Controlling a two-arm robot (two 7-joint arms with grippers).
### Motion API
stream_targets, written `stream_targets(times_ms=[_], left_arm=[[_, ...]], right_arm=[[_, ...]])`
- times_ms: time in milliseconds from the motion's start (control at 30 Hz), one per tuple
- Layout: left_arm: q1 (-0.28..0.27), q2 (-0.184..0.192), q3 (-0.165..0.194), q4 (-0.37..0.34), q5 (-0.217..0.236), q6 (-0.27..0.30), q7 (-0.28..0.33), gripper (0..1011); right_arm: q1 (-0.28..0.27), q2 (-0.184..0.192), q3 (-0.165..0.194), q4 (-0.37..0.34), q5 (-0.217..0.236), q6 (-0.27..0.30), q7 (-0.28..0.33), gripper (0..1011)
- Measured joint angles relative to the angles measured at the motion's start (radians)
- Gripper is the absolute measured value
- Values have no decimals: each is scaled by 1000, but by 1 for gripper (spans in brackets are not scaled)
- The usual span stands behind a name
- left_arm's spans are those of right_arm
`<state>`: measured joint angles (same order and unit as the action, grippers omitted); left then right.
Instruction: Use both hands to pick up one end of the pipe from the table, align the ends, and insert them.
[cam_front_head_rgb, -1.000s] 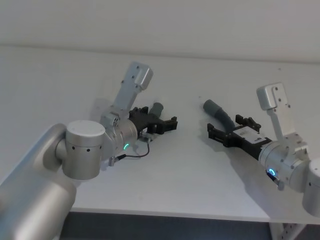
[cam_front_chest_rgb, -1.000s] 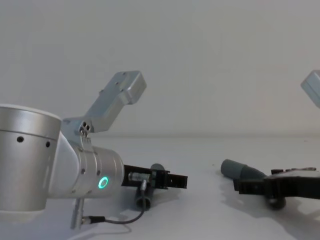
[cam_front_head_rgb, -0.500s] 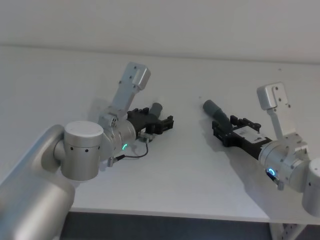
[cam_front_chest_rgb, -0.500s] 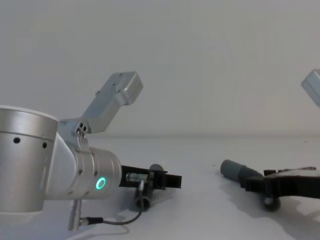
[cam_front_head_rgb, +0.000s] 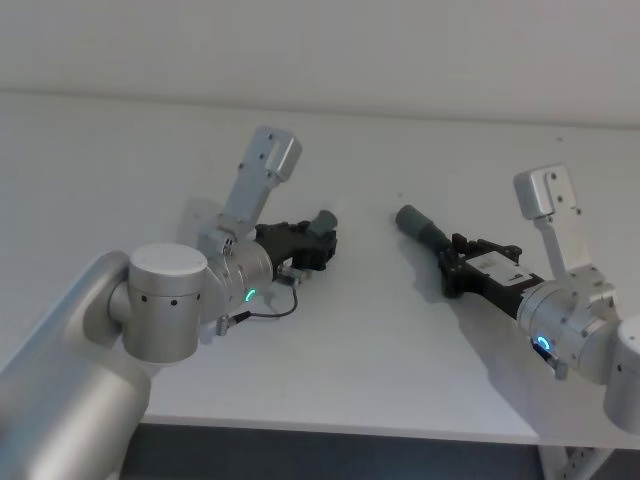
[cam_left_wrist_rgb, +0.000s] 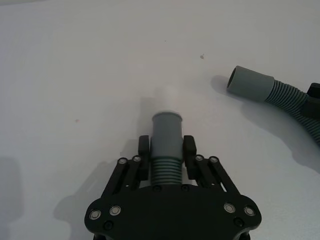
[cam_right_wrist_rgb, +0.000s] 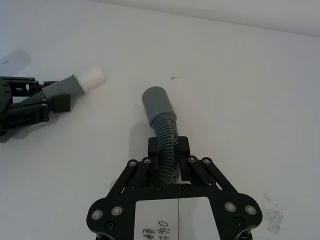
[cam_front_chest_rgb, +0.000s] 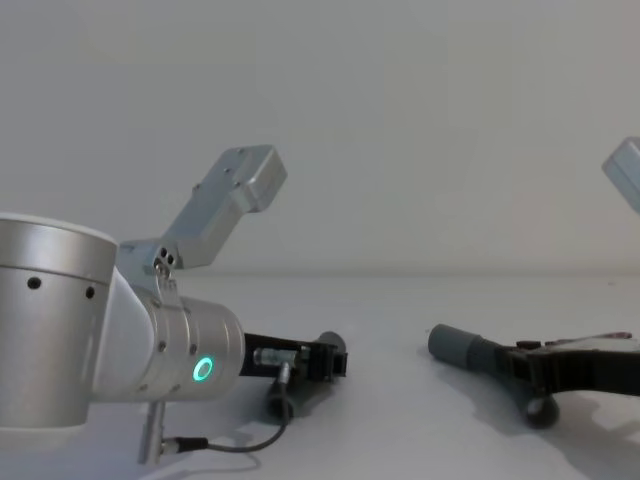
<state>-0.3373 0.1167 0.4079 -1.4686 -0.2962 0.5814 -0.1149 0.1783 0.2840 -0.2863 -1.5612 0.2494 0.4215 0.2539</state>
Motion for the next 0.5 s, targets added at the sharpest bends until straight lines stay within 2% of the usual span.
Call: stream_targets(times_ms=[67, 500], left_arm=[[0, 0, 0, 0, 0, 0, 0, 364], [1, 0, -1, 0, 0, 0, -1, 360]], right_arm=[[0, 0, 0, 0, 0, 0, 0, 219], [0, 0, 0, 0, 0, 0, 0, 219]])
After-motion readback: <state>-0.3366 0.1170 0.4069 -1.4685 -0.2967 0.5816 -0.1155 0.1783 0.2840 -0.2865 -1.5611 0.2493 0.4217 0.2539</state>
